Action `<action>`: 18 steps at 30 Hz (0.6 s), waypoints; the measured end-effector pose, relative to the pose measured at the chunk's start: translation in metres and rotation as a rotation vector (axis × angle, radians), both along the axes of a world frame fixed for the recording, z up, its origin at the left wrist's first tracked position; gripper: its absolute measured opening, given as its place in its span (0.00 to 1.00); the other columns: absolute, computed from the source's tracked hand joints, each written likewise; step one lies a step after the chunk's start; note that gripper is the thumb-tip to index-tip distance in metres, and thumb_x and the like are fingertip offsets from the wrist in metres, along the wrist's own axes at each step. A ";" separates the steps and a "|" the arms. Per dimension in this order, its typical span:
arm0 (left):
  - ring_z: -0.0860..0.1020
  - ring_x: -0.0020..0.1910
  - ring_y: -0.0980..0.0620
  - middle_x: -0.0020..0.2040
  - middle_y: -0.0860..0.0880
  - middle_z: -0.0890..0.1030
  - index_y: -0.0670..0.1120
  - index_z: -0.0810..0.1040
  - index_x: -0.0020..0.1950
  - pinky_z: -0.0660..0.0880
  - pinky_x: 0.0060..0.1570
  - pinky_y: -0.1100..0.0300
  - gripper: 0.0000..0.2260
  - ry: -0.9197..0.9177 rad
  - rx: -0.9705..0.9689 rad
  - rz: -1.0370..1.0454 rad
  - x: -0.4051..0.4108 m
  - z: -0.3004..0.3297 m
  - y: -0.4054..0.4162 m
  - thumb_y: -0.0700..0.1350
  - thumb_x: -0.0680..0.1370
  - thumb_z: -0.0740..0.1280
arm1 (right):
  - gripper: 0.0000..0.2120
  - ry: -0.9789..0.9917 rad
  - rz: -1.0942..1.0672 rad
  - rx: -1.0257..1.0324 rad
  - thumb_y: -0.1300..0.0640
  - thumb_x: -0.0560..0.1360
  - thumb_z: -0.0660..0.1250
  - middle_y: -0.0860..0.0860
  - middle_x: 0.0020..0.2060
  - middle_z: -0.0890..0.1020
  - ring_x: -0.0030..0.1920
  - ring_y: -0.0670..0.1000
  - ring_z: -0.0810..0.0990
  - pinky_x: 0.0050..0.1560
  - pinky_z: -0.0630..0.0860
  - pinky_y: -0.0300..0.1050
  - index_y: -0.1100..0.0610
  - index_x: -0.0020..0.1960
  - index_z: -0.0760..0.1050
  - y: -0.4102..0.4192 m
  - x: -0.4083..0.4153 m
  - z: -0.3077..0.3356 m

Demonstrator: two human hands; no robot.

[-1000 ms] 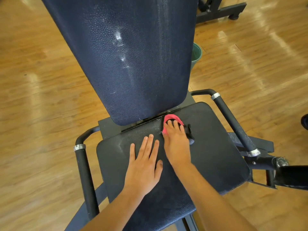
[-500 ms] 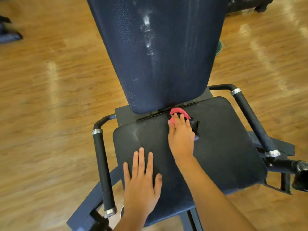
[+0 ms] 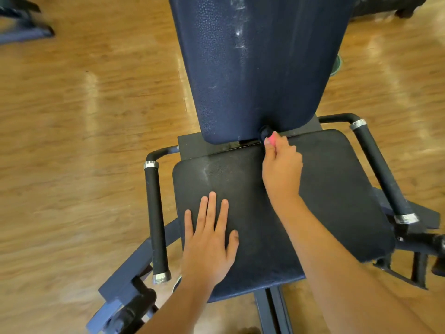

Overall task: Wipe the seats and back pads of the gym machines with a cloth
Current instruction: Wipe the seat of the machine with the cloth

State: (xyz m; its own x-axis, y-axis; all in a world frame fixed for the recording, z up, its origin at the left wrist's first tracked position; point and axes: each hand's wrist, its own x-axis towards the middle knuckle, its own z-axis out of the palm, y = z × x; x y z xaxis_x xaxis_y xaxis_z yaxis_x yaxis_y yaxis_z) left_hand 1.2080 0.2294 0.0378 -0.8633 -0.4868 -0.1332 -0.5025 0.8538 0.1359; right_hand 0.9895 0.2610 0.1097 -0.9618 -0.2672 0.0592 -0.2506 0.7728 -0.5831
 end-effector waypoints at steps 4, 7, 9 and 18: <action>0.49 0.83 0.45 0.84 0.44 0.53 0.47 0.58 0.83 0.49 0.78 0.38 0.30 0.020 -0.003 -0.006 0.000 0.000 -0.001 0.58 0.83 0.53 | 0.12 0.092 0.368 0.275 0.61 0.78 0.63 0.56 0.53 0.79 0.54 0.58 0.76 0.57 0.73 0.55 0.61 0.60 0.76 -0.007 0.052 -0.030; 0.49 0.83 0.45 0.84 0.44 0.53 0.47 0.59 0.83 0.50 0.78 0.38 0.30 0.017 0.000 -0.005 0.000 0.001 0.000 0.58 0.83 0.52 | 0.14 0.077 0.457 0.193 0.60 0.79 0.65 0.58 0.57 0.80 0.58 0.61 0.78 0.60 0.74 0.55 0.62 0.63 0.77 0.001 0.058 -0.019; 0.50 0.83 0.45 0.84 0.44 0.54 0.47 0.59 0.83 0.50 0.78 0.38 0.29 0.020 -0.003 0.000 -0.001 0.002 0.000 0.58 0.83 0.52 | 0.16 -0.044 0.486 0.105 0.56 0.83 0.58 0.55 0.61 0.80 0.62 0.59 0.76 0.62 0.71 0.53 0.57 0.67 0.75 0.011 0.047 -0.006; 0.48 0.84 0.45 0.85 0.45 0.52 0.49 0.57 0.84 0.48 0.78 0.39 0.29 0.012 0.005 0.007 0.000 0.000 -0.001 0.59 0.84 0.50 | 0.13 -0.098 -0.334 -0.387 0.52 0.82 0.59 0.49 0.36 0.78 0.43 0.51 0.77 0.43 0.70 0.42 0.56 0.46 0.78 0.056 -0.060 0.025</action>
